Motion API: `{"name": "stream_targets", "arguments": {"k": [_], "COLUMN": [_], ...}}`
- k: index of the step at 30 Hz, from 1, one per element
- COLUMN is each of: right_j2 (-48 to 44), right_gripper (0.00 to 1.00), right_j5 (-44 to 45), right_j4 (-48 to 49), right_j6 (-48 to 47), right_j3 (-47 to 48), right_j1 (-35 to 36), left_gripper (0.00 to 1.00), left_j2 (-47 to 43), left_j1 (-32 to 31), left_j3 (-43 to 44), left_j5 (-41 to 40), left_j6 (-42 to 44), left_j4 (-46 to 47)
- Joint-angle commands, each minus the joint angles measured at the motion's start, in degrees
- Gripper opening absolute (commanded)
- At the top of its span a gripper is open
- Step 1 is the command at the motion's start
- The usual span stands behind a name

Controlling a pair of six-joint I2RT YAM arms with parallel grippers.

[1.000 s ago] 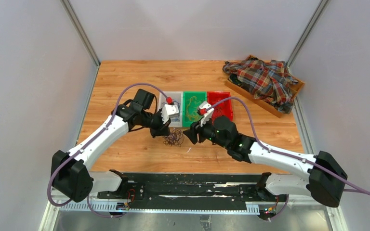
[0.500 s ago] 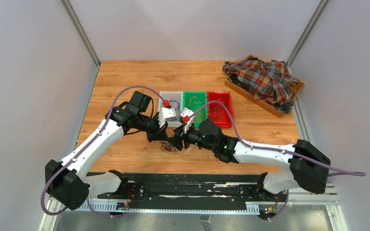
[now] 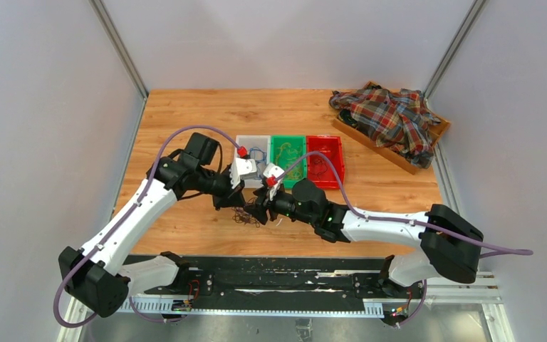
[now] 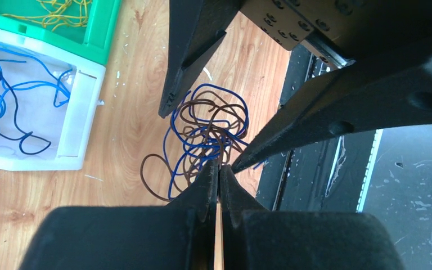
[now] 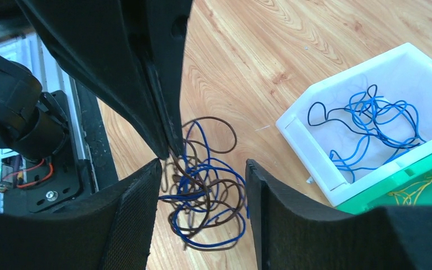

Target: Untangle the cables

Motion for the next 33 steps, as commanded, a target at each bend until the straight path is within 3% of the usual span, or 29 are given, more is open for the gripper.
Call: {"name": "stream_targets", "arguments": {"k": [1,14,22,33], "right_j2": [0.3,0.5,1.8,8.5], "right_gripper": [0.58,0.59,0.61,0.62], "right_j5": [2.7,7.0,8.9,14.4], "right_j4": [3.6,17.4,25.9,30.7], "right_j6": [-4.5,-3.4,-1.2,1.3], "right_j3": [-2.2,-3.6,-5.7,-8.3], "right_j1": [0.9,2.2,3.0,3.0], "left_gripper": [0.01,0.01,0.01,0.01], "left_j2": [-1.5,-3.8,-1.3,0.0], "left_j1": [-1.1,-5.6,-6.0,-6.0], "left_j3": [3.8,6.6,9.5,23.0], "left_j5": [1.3,-1.3,-1.2,-1.7], "left_j6": [0.5,-3.9,-1.5,1.5], "left_j4": [-4.5,-7.7,-11.3,-17.0]}}
